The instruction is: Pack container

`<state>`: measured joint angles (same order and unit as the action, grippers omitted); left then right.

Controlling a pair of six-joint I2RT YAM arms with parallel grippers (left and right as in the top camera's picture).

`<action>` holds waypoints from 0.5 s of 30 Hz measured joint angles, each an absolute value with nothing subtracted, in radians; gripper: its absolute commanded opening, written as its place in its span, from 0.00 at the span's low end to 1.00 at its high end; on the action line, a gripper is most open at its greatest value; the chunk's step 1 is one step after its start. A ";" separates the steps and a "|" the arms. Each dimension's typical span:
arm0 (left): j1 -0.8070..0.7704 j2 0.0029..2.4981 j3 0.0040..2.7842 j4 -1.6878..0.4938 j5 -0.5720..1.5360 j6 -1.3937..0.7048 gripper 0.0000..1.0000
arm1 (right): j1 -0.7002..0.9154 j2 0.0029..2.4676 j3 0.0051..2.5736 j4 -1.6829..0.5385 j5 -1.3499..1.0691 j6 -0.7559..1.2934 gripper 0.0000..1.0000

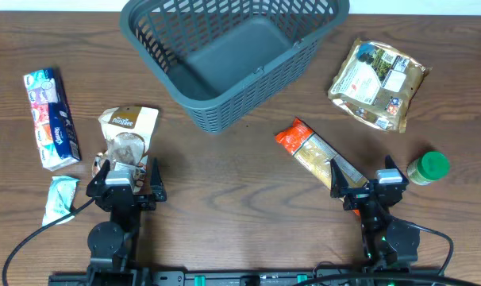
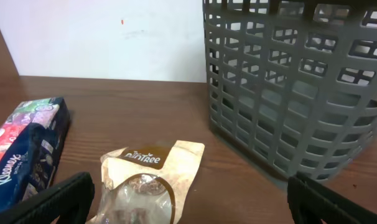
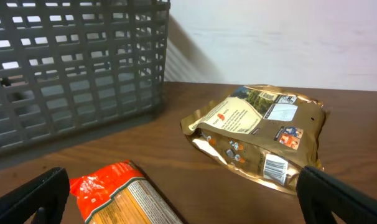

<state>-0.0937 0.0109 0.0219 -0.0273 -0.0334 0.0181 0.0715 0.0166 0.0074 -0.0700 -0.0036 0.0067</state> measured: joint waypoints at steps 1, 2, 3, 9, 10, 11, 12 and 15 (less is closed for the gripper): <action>-0.094 0.011 0.022 -0.027 -0.033 0.018 0.99 | 0.072 0.017 0.007 -0.070 -0.004 0.007 0.99; -0.094 0.011 0.022 -0.027 -0.033 0.018 0.99 | 0.072 0.017 0.007 -0.070 -0.004 0.007 0.99; -0.094 0.011 0.022 -0.027 -0.033 0.018 0.99 | 0.072 0.017 0.007 -0.070 -0.004 0.007 0.99; -0.094 0.011 0.022 -0.027 -0.033 0.018 0.98 | 0.072 0.017 0.007 -0.070 -0.005 0.007 0.99; -0.094 0.011 0.022 -0.027 -0.033 0.018 0.98 | 0.072 0.017 0.007 -0.070 -0.006 0.007 0.99; -0.094 0.011 0.022 -0.027 -0.033 0.018 0.99 | 0.072 0.017 0.007 -0.070 -0.007 0.007 0.99; -0.094 0.011 0.022 -0.027 -0.033 0.018 0.99 | 0.072 0.017 0.007 -0.069 -0.008 0.008 0.99; -0.094 0.011 0.022 -0.025 -0.035 0.019 0.99 | 0.072 0.017 0.007 -0.064 -0.009 0.054 0.99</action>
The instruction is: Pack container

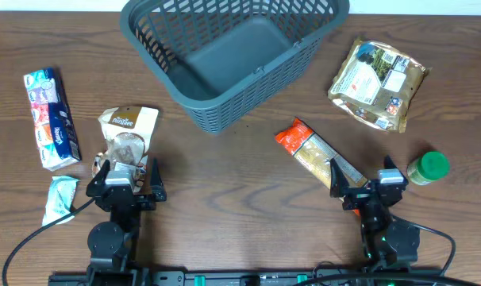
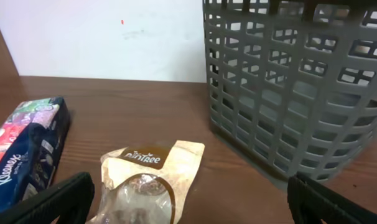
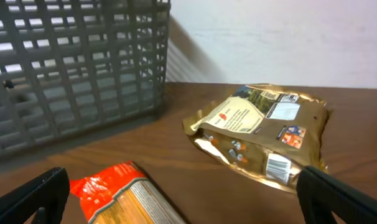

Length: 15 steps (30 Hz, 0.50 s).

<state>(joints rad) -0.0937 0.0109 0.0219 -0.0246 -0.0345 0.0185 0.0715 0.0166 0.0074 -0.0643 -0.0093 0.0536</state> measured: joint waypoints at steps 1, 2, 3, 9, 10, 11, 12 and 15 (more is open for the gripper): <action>-0.094 0.011 0.022 -0.022 -0.038 0.019 0.98 | 0.072 0.017 0.007 -0.061 -0.010 0.094 0.99; -0.094 0.011 0.022 -0.020 -0.042 0.013 0.98 | 0.072 0.017 0.007 -0.061 -0.011 0.139 0.99; -0.094 0.011 0.022 -0.019 -0.042 -0.005 0.98 | 0.072 0.017 0.007 -0.063 -0.014 0.186 0.99; -0.094 0.025 0.049 -0.046 -0.007 -0.128 0.98 | 0.072 0.023 0.022 -0.073 -0.082 0.327 0.99; -0.094 0.046 0.070 -0.050 -0.002 -0.133 0.98 | 0.072 0.034 0.037 -0.081 -0.092 0.332 0.99; -0.094 0.078 0.104 -0.056 0.001 -0.134 0.98 | 0.072 0.054 0.064 -0.094 -0.099 0.333 0.99; -0.094 0.114 0.144 -0.057 0.001 -0.134 0.98 | 0.072 0.076 0.091 -0.101 -0.106 0.333 0.99; -0.094 0.250 0.304 -0.088 0.003 -0.126 0.98 | 0.072 0.189 0.234 -0.174 -0.120 0.320 0.99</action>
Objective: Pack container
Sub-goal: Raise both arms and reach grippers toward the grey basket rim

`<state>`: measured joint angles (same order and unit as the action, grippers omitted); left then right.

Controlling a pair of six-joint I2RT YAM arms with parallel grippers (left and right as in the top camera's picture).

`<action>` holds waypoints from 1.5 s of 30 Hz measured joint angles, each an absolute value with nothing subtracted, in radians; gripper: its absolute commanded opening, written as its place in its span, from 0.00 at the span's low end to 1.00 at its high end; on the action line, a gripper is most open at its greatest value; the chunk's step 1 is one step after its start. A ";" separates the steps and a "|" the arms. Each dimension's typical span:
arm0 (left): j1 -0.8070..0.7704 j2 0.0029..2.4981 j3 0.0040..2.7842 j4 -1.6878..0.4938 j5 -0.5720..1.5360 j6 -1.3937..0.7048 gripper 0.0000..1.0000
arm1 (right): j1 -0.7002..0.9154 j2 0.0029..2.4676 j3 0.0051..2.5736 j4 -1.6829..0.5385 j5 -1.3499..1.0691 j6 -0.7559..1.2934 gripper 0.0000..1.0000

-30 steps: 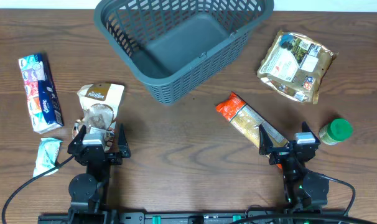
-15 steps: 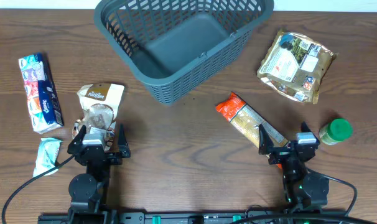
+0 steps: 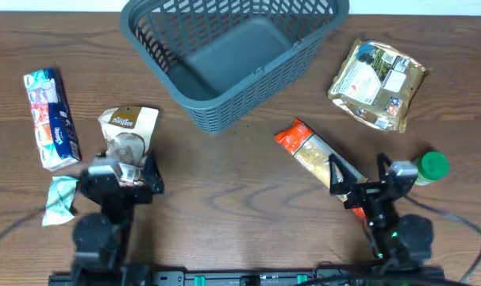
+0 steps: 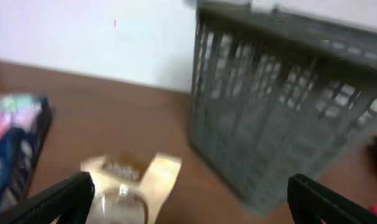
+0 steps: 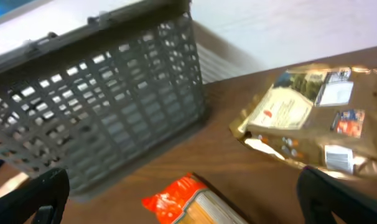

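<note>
A grey slatted basket (image 3: 232, 56) stands empty at the back centre. Nearest my left gripper (image 3: 120, 173) is a white-and-brown snack pouch (image 3: 128, 133), whose near end lies between the open fingers (image 4: 58, 198). My right gripper (image 3: 357, 176) is open over the near end of an orange pasta packet (image 3: 312, 151); the packet's red end (image 5: 179, 193) shows between its fingers (image 5: 347, 196). A gold foil pouch (image 3: 377, 83) lies at the back right, and appears again as the pouch (image 5: 307, 118) in the right wrist view. Both wrist views are blurred.
A blue tissue pack (image 3: 51, 119) lies at the far left, a small mint-green sachet (image 3: 59, 199) below it. A green-lidded jar (image 3: 431, 167) stands right of the right gripper. The basket wall (image 4: 282, 130) fills the left wrist view's right half.
Both arms have moved. The left arm has shifted slightly left, the right slightly right, and both wrist views now look from higher and are smeared by motion. No object has moved.
At both earlier moments the two grippers rested open near the table's front edge, the left behind the snack pouch, the right behind the pasta packet, with nothing changing. Now both arms have shifted and the objects lie where they were.
</note>
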<state>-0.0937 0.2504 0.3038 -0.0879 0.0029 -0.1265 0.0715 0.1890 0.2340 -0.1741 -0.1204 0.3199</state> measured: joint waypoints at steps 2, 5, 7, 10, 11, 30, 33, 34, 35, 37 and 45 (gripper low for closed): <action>-0.094 0.382 0.456 -0.151 0.005 -0.123 0.98 | 0.072 0.309 0.372 -0.253 -0.137 0.292 0.99; -0.094 0.580 0.699 -0.307 0.008 -0.115 0.98 | 0.072 0.503 0.601 -0.427 -0.160 0.241 0.99; -0.094 0.698 0.860 -0.450 0.013 -0.111 0.99 | 0.072 0.640 0.765 -0.571 -0.168 0.209 0.99; -0.094 0.886 1.134 -0.710 0.016 -0.107 0.99 | 0.069 0.877 1.068 -0.838 -0.177 0.165 0.99; -0.094 0.934 1.212 -0.780 0.017 -0.107 0.99 | 0.065 0.955 1.169 -0.917 -0.181 0.149 0.99; -0.094 1.117 1.658 -1.205 0.054 -0.158 0.06 | 0.057 1.564 2.134 -1.334 -0.229 -0.064 0.01; -0.098 1.135 1.658 -1.200 0.069 -0.203 0.05 | 0.058 1.604 2.134 -1.293 -0.228 -0.067 0.01; -0.104 1.146 1.659 -1.199 0.071 -0.212 0.05 | 0.058 1.620 2.135 -1.280 -0.229 -0.067 0.01; -0.118 1.164 1.662 -1.200 0.072 -0.220 0.05 | 0.058 1.638 2.141 -1.271 -0.229 -0.068 0.01; -0.157 1.207 1.679 -1.199 0.076 -0.233 0.05 | 0.060 1.682 2.175 -1.266 -0.232 -0.069 0.01; -0.357 1.417 1.864 -1.298 0.083 -0.247 0.05 | 0.088 1.871 2.490 -1.295 -0.279 -0.068 0.01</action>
<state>-0.3569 1.4170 1.8637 -1.2980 0.0830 -0.2470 0.0879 1.8713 2.4897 -1.2953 -0.2794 -0.0685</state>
